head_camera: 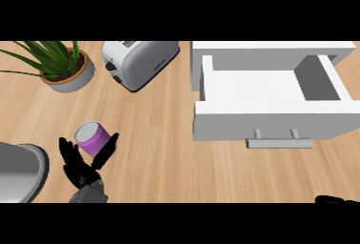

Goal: Pick up the can, place it into the drawer and close the drawer

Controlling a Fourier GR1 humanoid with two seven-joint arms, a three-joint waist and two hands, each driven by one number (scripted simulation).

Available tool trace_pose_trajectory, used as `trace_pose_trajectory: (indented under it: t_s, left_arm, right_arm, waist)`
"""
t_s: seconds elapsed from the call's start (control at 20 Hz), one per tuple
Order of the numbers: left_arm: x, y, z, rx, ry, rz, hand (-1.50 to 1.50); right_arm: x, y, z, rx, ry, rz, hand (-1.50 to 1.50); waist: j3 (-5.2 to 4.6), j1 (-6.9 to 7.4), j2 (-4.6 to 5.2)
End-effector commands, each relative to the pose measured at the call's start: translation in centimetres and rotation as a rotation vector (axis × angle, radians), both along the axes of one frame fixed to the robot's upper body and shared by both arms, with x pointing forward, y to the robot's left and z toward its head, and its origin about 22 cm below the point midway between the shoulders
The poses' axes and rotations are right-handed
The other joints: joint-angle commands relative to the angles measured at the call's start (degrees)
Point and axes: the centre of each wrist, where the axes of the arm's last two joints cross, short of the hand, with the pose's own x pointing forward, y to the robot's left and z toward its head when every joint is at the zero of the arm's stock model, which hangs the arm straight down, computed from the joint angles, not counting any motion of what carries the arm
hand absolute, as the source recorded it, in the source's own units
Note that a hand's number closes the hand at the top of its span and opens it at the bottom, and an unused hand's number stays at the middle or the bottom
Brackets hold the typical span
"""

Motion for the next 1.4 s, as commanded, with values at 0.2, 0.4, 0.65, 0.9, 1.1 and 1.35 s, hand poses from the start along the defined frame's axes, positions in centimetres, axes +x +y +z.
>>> trace_pose_trajectory:
  t_s: [0.2, 0.4, 0.65, 0.9, 1.1, 1.35]
  left_arm:
    - [2.7, 2.2, 0.3, -0.008, -0.110, -0.092, 1.50]
    - [3.5, 1.8, 1.0, 0.003, -0.138, -0.121, 1.50]
    - [5.1, 2.4, 1.3, 0.004, -0.193, -0.138, 1.50]
    - [7.2, -2.0, 2.5, -0.008, -0.169, -0.725, 1.50]
    - [10.4, -4.1, 5.4, -0.014, -0.187, -0.947, 1.50]
    - [12.4, -5.8, 9.0, -0.010, -0.191, -1.057, 1.50]
  right_arm:
    - [-1.5, -0.7, 0.0, -0.006, -0.014, -0.003, -1.50]
    - [0.6, -2.3, 1.1, -0.012, -0.013, -0.008, -1.50]
    - [0.3, 0.0, 1.3, -0.027, -0.019, -0.011, -1.50]
    - [0.3, -0.6, 1.0, -0.002, -0.031, 0.003, -1.50]
    - [0.8, -0.6, 1.2, -0.018, -0.025, -0.013, -1.50]
    - [0.2, -0.3, 1.4, -0.026, -0.030, -0.017, -1.50]
  waist:
    - [0.03, -0.24, -0.05]
    - [0.05, 0.14, -0.08]
    - [0.01, -0.06, 0.02]
    - [-0.04, -2.44, 0.40]
    - [-0.02, -1.29, 0.35]
    - [0.06, -0.04, -0.10]
